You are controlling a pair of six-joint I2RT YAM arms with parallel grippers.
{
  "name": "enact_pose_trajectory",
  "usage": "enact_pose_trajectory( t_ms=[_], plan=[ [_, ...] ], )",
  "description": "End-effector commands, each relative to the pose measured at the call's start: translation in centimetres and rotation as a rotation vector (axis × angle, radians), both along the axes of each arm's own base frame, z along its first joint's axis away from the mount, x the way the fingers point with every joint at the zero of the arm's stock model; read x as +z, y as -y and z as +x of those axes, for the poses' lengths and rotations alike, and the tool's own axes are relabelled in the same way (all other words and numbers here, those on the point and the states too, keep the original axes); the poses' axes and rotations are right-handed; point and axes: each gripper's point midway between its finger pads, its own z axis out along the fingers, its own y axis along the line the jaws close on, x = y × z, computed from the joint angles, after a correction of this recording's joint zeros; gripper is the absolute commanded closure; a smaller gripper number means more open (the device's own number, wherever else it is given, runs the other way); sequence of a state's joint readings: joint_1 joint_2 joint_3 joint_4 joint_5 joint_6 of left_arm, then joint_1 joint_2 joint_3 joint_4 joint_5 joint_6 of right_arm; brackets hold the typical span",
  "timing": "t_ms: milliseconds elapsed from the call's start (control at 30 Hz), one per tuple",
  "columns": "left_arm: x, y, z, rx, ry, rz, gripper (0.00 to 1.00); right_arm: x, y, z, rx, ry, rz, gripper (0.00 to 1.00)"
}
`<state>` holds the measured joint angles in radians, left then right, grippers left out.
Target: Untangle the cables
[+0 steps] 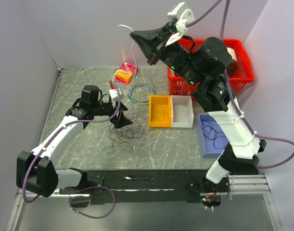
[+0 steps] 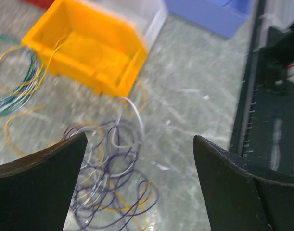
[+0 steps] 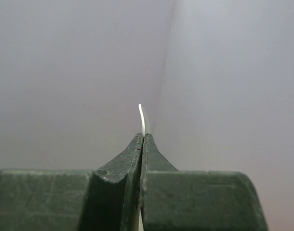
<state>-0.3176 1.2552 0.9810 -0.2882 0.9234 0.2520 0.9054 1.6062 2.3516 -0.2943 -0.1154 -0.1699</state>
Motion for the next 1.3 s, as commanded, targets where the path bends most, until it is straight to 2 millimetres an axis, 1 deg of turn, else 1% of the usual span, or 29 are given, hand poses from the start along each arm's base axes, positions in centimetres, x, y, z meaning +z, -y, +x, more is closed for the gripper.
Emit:
enact_pose_trajectory(
  t_ms=[0, 33, 67, 100, 233, 300, 333, 367, 400, 433, 467, 500, 567, 600, 667, 700, 733, 767, 800, 833, 900, 933, 1000, 1033, 1067, 1100, 1167, 1200, 1267],
  plan=[
    [-2.9, -1.1, 2.1, 0.091, 0.066, 0.08, 0.01, 3.6, 6.3, -1.0, -0.173, 0.066, 0.089, 1.0],
    [-3.4, -1.1, 2.3, 0.097, 0.063, 0.083, 0.05, 3.8, 7.3, -0.8, -0.201, 0.068, 0.097, 1.0],
    [-3.8, -1.1, 2.7, 0.104, 0.071, 0.084, 0.07, 3.8, 7.6, -0.7, -0.211, 0.066, 0.093, 1.0],
    [-5.3, -1.0, 2.8, 0.108, 0.039, 0.102, 0.09, 3.9, 8.1, -0.6, -0.23, 0.064, 0.093, 1.0],
    [-8.5, -1.4, 4.3, 0.156, -0.034, 0.167, 0.12, 4.1, 10.6, 0.5, -0.359, 0.063, 0.088, 1.0],
    [-10.2, -1.5, 4.8, 0.171, -0.069, 0.201, 0.11, 3.5, 12.4, 1.8, -0.439, 0.037, 0.082, 1.0],
    [-10.7, -1.6, 5.1, 0.181, -0.074, 0.21, 0.1, 3.4, 13.3, 1.9, -0.453, 0.018, 0.096, 1.0],
    [-11.2, -1.8, 5.3, 0.194, -0.076, 0.223, 0.09, 2.6, 14.5, 3.4, -0.49, 0.0, 0.082, 1.0],
    [-12.0, -1.7, 5.5, 0.194, -0.082, 0.229, 0.08, 2.1, 14.7, 3.6, -0.473, -0.018, 0.081, 1.0],
    [-12.5, -1.7, 5.4, 0.194, -0.09, 0.235, 0.07, 2.1, 15.4, 3.4, -0.454, -0.044, 0.12, 1.0],
    [-13.1, -1.8, 5.6, 0.207, -0.085, 0.258, 0.07, 0.8, 15.1, 4.3, -0.445, -0.067, 0.098, 1.0],
    [-14.1, -1.4, 5.4, 0.194, -0.079, 0.292, 0.07, 0.6, 16.0, 4.8, -0.469, -0.074, 0.103, 1.0],
    [-15.3, -1.7, 5.9, 0.217, -0.052, 0.371, 0.08, 0.0, 16.4, 5.0, -0.483, -0.085, 0.099, 1.0],
    [-16.2, -1.4, 5.5, 0.206, -0.061, 0.398, 0.09, 0.0, 16.8, 5.2, -0.492, -0.086, 0.098, 1.0],
    [-17.0, -1.5, 5.3, 0.206, -0.063, 0.423, 0.14, 0.3, 17.3, 5.2, -0.501, -0.081, 0.101, 1.0],
    [-17.7, -1.8, 5.5, 0.226, -0.06, 0.457, 0.18, 0.4, 17.5, 5.2, -0.504, -0.08, 0.101, 1.0],
    [-18.2, -2.0, 5.6, 0.239, -0.063, 0.478, 0.29, 0.5, 17.9, 5.4, -0.518, -0.077, 0.101, 1.0],
    [-18.4, -2.4, 5.8, 0.255, -0.058, 0.502, 0.35, 0.9, 18.2, 5.1, -0.52, -0.072, 0.102, 1.0],
    [-18.8, -3.2, 6.4, 0.295, -0.047, 0.542, 0.41, 1.1, 18.5, 5.0, -0.526, -0.068, 0.103, 1.0],
    [-19.0, -3.8, 6.7, 0.321, -0.037, 0.568, 0.51, 1.2, 18.8, 5.1, -0.536, -0.065, 0.1, 1.0],
    [-19.1, -4.8, 7.3, 0.361, -0.016, 0.609, 0.6, 1.5, 19.3, 5.0, -0.547, -0.058, 0.106, 1.0],
    [-19.3, -5.7, 7.7, 0.394, -0.005, 0.642, 0.69, 1.8, 19.7, 4.6, -0.547, -0.05, 0.113, 1.0],
    [-19.9, -6.8, 7.7, 0.414, -0.017, 0.686, 0.78, 2.0, 20.4, 4.5, -0.565, -0.044, 0.119, 1.0],
    [-20.3, -7.8, 7.8, 0.438, -0.024, 0.718, 0.89, 2.2, 20.8, 4.1, -0.57, -0.037, 0.126, 1.0],
    [-20.5, -8.5, 7.7, 0.451, -0.03, 0.739, 0.96, 2.3, 21.3, 4.0, -0.588, -0.033, 0.128, 1.0],
    [-21.0, -10.0, 7.8, 0.481, -0.054, 0.761, 0.99, 2.3, 21.7, 3.9, -0.6, -0.027, 0.125, 1.0],
    [-21.4, -12.4, 7.9, 0.532, -0.077, 0.794, 0.99, 2.8, 22.9, 3.1, -0.634, -0.011, 0.135, 1.0],
    [-21.4, -14.6, 8.3, 0.586, -0.099, 0.798, 0.99, 3.0, 23.3, 2.9, -0.648, -0.002, 0.133, 1.0],
    [-21.5, -17.2, 8.2, 0.633, -0.111, 0.82, 0.99, 3.6, 24.3, 1.9, -0.67, 0.018, 0.147, 1.0]
  ],
)
